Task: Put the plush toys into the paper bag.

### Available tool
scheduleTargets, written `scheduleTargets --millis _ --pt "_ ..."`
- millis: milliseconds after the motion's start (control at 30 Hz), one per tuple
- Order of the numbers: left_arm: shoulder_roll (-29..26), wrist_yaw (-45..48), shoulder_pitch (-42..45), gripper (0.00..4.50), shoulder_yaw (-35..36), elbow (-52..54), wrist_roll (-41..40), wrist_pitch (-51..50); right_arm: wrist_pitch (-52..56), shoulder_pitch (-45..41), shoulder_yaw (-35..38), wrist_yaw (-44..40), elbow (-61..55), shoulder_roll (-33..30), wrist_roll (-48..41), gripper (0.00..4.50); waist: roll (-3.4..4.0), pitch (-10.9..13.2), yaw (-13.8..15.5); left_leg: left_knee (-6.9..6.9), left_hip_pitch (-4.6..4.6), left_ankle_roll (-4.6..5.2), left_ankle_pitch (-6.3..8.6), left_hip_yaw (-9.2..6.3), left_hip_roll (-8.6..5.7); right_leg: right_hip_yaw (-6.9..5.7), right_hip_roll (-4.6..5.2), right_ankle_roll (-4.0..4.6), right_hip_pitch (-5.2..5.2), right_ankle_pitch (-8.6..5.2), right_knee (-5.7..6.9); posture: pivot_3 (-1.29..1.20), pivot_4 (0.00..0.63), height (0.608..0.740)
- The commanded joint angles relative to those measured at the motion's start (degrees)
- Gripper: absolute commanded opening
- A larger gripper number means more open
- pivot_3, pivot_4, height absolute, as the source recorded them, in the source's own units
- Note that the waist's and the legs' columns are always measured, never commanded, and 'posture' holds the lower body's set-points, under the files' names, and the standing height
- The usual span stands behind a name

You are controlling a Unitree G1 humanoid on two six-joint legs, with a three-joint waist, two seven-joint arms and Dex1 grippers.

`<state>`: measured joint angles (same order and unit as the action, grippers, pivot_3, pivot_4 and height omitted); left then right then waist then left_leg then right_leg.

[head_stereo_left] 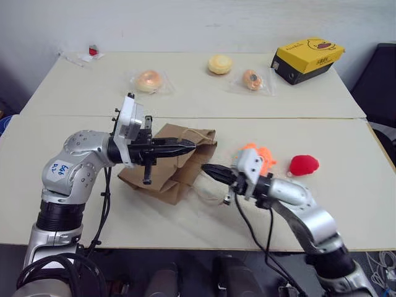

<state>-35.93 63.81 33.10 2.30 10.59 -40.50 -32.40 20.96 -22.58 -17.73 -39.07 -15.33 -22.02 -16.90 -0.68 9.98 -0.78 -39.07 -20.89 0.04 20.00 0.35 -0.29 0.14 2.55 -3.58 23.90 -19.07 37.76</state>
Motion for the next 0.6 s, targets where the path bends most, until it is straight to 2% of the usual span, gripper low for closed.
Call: scheduleTargets --millis 33,200,333,500,600 --pt "0.18 -0.99 -0.35 0.0 1.91 3.7 -2.57 -0.85 1.88 -4.97 -1.0 -0.6 3.65 2.85 0.7 0.02 0.0 0.0 -0.17 -0.05 -0.07 0.0 0.0 -0.02 0.0 -0.01 0.0 -0.01 0.04 0.0 0.01 0.0 0.15 0.74" --pt "0.25 -2.39 -1.45 0.0 3.49 5.44 -5.42 -2.9 3.43 -9.23 -3.6 -3.09 9.45 4.51 2.85 0.02 0.0 0.0 -0.25 -0.12 -0.24 0.01 0.0 -0.11 -0.01 -0.07 0.02 -0.03 0.12 0.02 0.08 0.0 0.15 0.74" --pt "0.37 -3.48 -2.13 0.0 4.11 6.32 -6.7 -3.77 0.78 -11.02 -5.06 -2.47 15.65 7.66 5.9 0.02 0.0 0.0 -0.8 -0.11 -0.27 0.01 0.0 -0.14 -0.01 -0.1 0.01 -0.04 0.13 0.02 0.08 0.0 0.15 0.74" --pt "1.11 -6.12 -1.77 0.0 6.68 6.25 -11.31 -6.36 -4.58 -9.09 -3.45 -2.09 22.76 12.35 6.54 0.02 0.0 0.0 -1.0 -0.1 -0.27 0.0 0.0 -0.14 -0.01 -0.1 0.0 -0.04 0.17 0.02 0.12 0.0 0.15 0.74" --pt "1.12 -7.73 -0.95 0.0 8.09 6.14 -13.32 -7.93 -7.29 -8.04 -3.44 -3.21 25.83 12.17 7.79 0.02 0.0 0.0 -1.0 -0.09 -0.27 0.0 0.0 -0.14 -0.01 -0.1 0.0 -0.04 0.17 0.02 0.12 0.0 0.15 0.74"
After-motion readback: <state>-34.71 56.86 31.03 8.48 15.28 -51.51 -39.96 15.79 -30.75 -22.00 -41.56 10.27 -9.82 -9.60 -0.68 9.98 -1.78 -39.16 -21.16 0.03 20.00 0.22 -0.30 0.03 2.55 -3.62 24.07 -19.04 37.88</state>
